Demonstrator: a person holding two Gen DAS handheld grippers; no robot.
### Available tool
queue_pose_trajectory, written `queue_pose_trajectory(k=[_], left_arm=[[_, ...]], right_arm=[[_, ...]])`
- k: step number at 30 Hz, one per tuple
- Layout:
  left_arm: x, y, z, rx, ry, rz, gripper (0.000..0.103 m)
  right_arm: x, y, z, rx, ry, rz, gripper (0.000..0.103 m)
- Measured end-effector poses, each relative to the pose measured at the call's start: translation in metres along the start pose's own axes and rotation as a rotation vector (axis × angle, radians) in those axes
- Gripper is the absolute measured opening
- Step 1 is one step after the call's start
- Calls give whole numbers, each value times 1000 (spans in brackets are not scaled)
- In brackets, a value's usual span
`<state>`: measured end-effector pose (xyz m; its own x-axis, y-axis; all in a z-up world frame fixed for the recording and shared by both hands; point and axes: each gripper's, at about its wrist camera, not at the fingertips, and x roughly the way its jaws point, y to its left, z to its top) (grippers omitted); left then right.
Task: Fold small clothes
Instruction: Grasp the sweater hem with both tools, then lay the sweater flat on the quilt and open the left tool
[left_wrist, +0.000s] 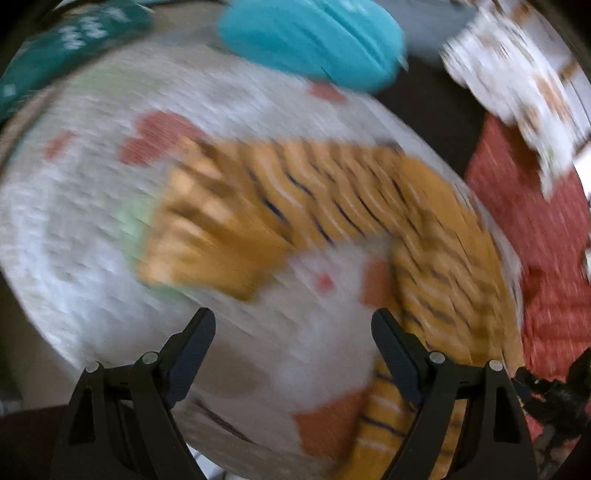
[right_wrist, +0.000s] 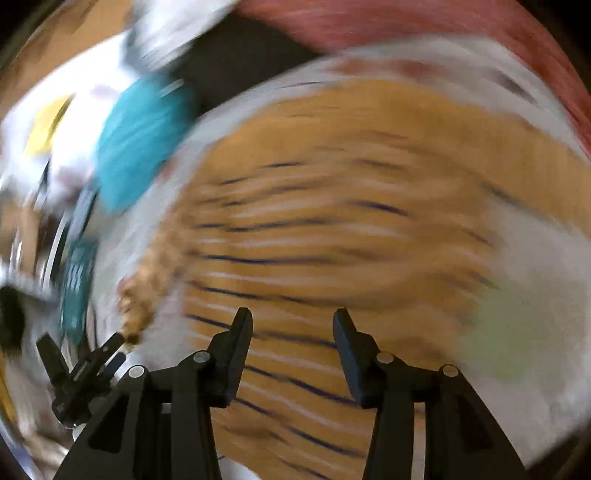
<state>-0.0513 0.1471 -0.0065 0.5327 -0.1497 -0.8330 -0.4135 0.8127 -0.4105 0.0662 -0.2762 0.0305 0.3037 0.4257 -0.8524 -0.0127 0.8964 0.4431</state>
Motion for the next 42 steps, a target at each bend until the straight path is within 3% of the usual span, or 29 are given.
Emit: queue_pose_trajectory(k=[2,5,7,10,13,19,20,22,23,24,30,34,39,42], left_arm=[[18,-10,-11,-1,89,-58,86],[40,-18,-30,-35,192,-124,86],[45,-26,-39,-19,199,-102,86],[45,-45,-45,66,166,-62,86],[51,-59,-50,127,186,-53,86],[59,-92,-80,330,201,72,86],[60,-98,-85,363,200,108,77],[56,-105,-90,400,192,145,47],[52,-107,-87,388,209,126,14],[51,-107,-85,367,234,96,8],[11,-115,-76,330,193,102,8],[-9,-108,-86,312,184,115,8],[-5,-100,-128,327,230,187,9],[-5,-93,-138,310,244,184,9]], right_arm=[[-21,-55,-27,110,-7,-11,53],[-35,-107,-67,232,-4,37,55],[-31,-117,-84,271,10,85,56],[-10,-112,-103,258,59,144,57],[8,-93,-113,205,92,166,57],[28,-48,-120,20,65,92,57],[29,-43,-122,9,59,83,53],[33,-37,-125,-21,66,80,19],[36,-36,-125,-19,92,109,9],[34,-40,-124,-2,93,129,9],[-16,-50,-116,14,30,136,8],[-55,-70,-135,22,6,88,8],[-70,-99,-161,77,35,43,7],[-64,-102,-173,88,87,41,8]])
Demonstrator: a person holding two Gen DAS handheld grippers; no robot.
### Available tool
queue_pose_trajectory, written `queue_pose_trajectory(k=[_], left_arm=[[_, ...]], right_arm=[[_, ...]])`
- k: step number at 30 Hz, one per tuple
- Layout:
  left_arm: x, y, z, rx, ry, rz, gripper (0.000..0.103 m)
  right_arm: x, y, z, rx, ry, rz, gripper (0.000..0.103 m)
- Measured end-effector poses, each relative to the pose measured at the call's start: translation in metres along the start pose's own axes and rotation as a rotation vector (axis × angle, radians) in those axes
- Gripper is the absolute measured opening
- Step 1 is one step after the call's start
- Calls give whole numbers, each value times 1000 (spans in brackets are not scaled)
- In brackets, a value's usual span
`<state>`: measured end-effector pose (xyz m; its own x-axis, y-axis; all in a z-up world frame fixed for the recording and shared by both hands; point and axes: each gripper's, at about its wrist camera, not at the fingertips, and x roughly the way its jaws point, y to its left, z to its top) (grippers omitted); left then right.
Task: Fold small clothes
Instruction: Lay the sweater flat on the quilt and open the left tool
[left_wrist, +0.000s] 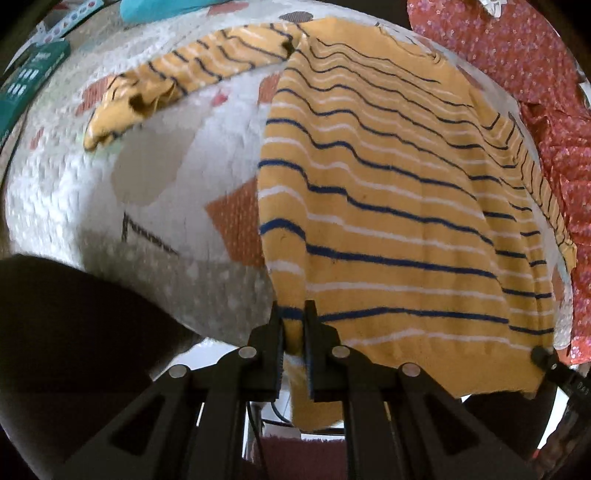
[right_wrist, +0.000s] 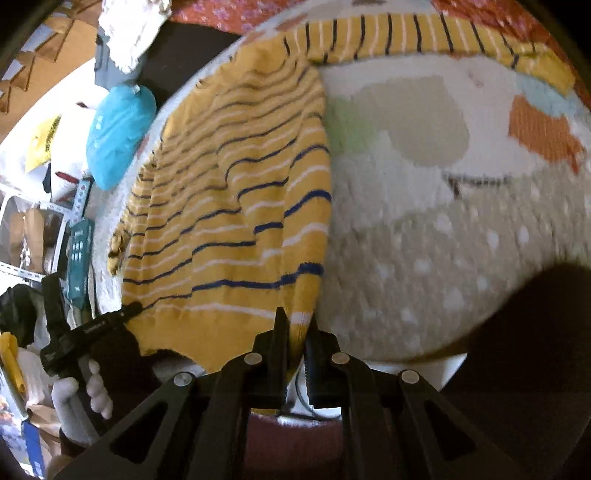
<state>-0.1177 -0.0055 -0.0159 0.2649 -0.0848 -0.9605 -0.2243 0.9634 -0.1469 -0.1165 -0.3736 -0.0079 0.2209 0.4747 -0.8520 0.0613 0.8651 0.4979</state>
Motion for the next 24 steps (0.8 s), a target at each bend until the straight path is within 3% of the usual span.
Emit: queue_pose_trajectory(k=[4,6,7,8,9,11,12,19,24], left_arm=[[-15,15,-2,-54,-29,-41,9],[-30,21,-2,-64,-68,-46,12],[-37,23,-2,-64,-86,-48,14],[-46,24,-3,-65,-108,-49,24],[-54,23,-6,-67,-130,-53,35],[-67,21,-4,-51,-162,-65,46],[-70,19,0,-35,-169,-65,47],[-66,-25,17,61,-146,-96,49],[-56,-55,29,69,-117,-144,49]], right_arm=[[14,-7,-12,34,70,35,11],[10,-11,-14,52,53,67,11],[3,-14,-11,61,23,79,11],[-4,-17,-10,68,-1,91,13],[-14,-23,-6,79,-39,103,20],[-34,-37,4,106,-121,90,36],[-41,-43,7,117,-153,76,43],[-90,-144,49,350,-418,-73,45],[-105,-210,82,538,-513,-16,48]])
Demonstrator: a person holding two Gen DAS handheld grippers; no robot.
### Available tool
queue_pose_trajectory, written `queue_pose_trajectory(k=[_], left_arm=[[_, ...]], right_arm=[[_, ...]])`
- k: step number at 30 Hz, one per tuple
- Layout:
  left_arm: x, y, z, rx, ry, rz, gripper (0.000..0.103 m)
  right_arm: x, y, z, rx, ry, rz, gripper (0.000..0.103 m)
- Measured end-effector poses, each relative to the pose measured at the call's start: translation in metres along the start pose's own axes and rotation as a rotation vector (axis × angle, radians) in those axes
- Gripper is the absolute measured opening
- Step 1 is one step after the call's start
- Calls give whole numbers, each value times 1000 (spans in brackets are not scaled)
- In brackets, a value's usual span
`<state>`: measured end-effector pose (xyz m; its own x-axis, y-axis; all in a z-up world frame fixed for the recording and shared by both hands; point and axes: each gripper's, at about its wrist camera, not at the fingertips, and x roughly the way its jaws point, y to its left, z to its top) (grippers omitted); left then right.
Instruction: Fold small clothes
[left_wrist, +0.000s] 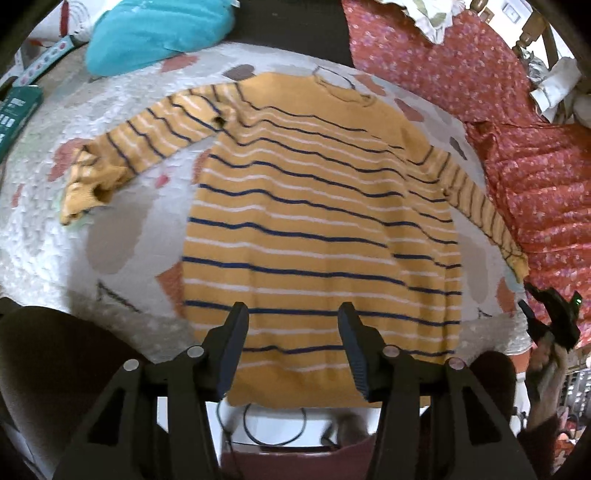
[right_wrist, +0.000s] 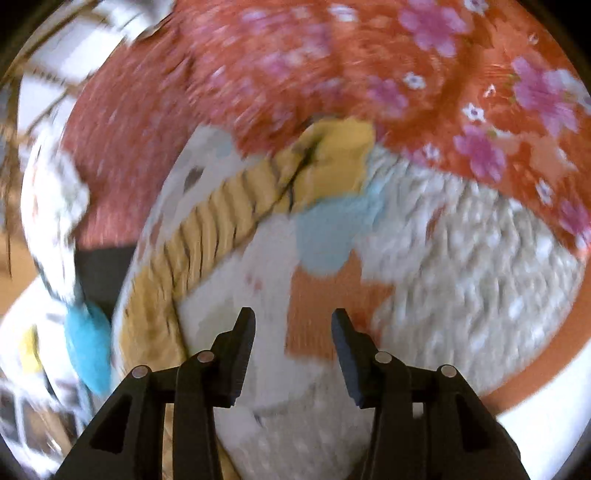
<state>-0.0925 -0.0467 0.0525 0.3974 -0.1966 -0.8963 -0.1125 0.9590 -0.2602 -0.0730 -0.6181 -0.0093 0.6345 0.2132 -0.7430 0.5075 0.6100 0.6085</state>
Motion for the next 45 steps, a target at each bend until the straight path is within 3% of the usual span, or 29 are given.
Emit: queue_pose_trajectory(k=[5,8,11,14,15,17,19,21,25,27,28,32,35,38,41,45], left_arm=[[5,-19,-4,47,11,41,49],[9,-19,-6,36,27,48,49],[11,-18,-10,13,44,47,49],[12,-17,-13,0,53,48,49],[13,-16,-13,-5,56,48,49],[14,-16,-14,-13,63,45,49],[16,-16,-14,-22,68,39,49],[16,-16,-14,-25,69,33,49],[15,-16,-16,-27,63,20,49],[16,-14,-17,-37,63,10,49],[17,-13,-18,-41,66,7,49],[22,-6,-21,-68,83,-9,49],[23,-4,-20,-74,81,-10,49],[25,-2,-14,-67,75,-5,50],[28,1,-4,-50,59,5,51],[33,9,17,-56,30,9,51]], right_arm=[[13,5,47,126,-78,109,48],[36,12,71,180,-72,104,48],[59,11,92,206,-65,28,48],[69,19,100,191,-115,-89,48],[71,21,101,177,-114,-106,37],[78,37,104,106,-81,-114,6],[64,62,106,-1,-123,-112,6],[44,87,106,-111,-170,-83,6],[-18,129,107,-264,-264,122,6],[-38,135,102,-321,-261,204,6],[-40,133,98,-341,-249,201,6],[-7,96,78,-359,-140,-32,6],[19,53,62,-257,-60,-104,6],[29,32,52,-214,-39,-130,6],[31,41,51,-242,-50,-168,6],[31,84,57,-374,-95,-237,6]])
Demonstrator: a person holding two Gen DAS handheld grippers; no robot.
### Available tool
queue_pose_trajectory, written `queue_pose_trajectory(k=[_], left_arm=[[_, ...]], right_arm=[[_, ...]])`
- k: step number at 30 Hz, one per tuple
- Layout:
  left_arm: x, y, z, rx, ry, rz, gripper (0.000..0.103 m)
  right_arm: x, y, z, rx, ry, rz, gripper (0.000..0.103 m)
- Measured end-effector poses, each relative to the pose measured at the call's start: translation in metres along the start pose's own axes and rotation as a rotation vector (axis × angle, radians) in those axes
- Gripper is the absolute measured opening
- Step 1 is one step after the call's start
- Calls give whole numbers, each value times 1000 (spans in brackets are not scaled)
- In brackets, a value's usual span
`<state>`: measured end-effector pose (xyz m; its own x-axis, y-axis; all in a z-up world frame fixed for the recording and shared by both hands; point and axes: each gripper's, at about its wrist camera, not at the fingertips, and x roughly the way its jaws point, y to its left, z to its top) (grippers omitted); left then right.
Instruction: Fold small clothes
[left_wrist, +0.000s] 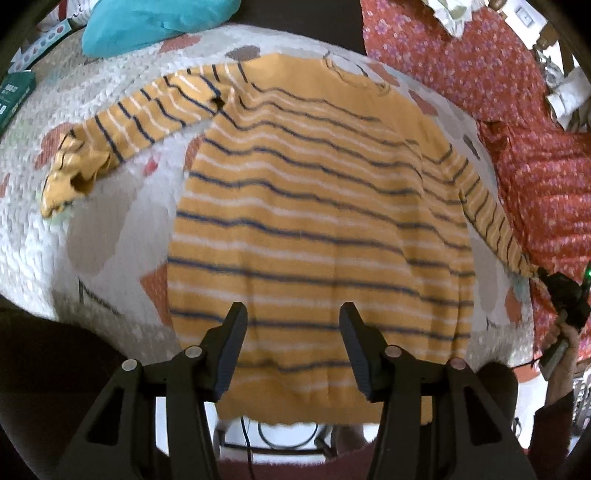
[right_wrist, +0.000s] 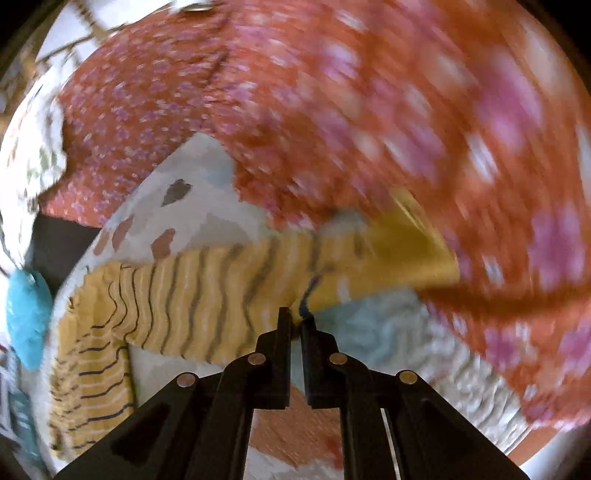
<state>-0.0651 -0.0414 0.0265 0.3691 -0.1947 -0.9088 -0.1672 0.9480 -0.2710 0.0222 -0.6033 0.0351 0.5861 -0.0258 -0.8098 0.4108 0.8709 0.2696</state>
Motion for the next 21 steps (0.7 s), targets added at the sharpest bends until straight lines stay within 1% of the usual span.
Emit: queue_pose_trajectory(k=[2,4,7,10,13,15,16,18,19,21], left_arm=[[2,6,17,-14,-21,-8,51],[5,13,34,-26,-42,-15,51],[8,23,61,-45,-77,-20,51],[13,40,90,-68,-122,-23,51],[14,66,111,-100,-187,1,51],[14,87,115,-130,-219,13,51],[15,100,116,-151,-232,24,51],[16,121,117,-192,-237,71,51],[15,132,120,-219,-233,74,51],[10,153,123,-299,-252,28,51]], right_arm=[[-8,27,9,-92,-29,-25,6],[-10,65,16,-187,-53,-37,6],[-13,135,17,-351,-80,-31,6],[-8,213,6,-507,-90,-2,6],[7,297,-23,-661,-65,59,6],[24,348,-50,-748,-27,103,6],[31,365,-60,-775,-16,115,6],[48,412,-90,-858,12,144,6],[56,433,-105,-890,26,158,6],[74,472,-134,-936,65,200,6]])
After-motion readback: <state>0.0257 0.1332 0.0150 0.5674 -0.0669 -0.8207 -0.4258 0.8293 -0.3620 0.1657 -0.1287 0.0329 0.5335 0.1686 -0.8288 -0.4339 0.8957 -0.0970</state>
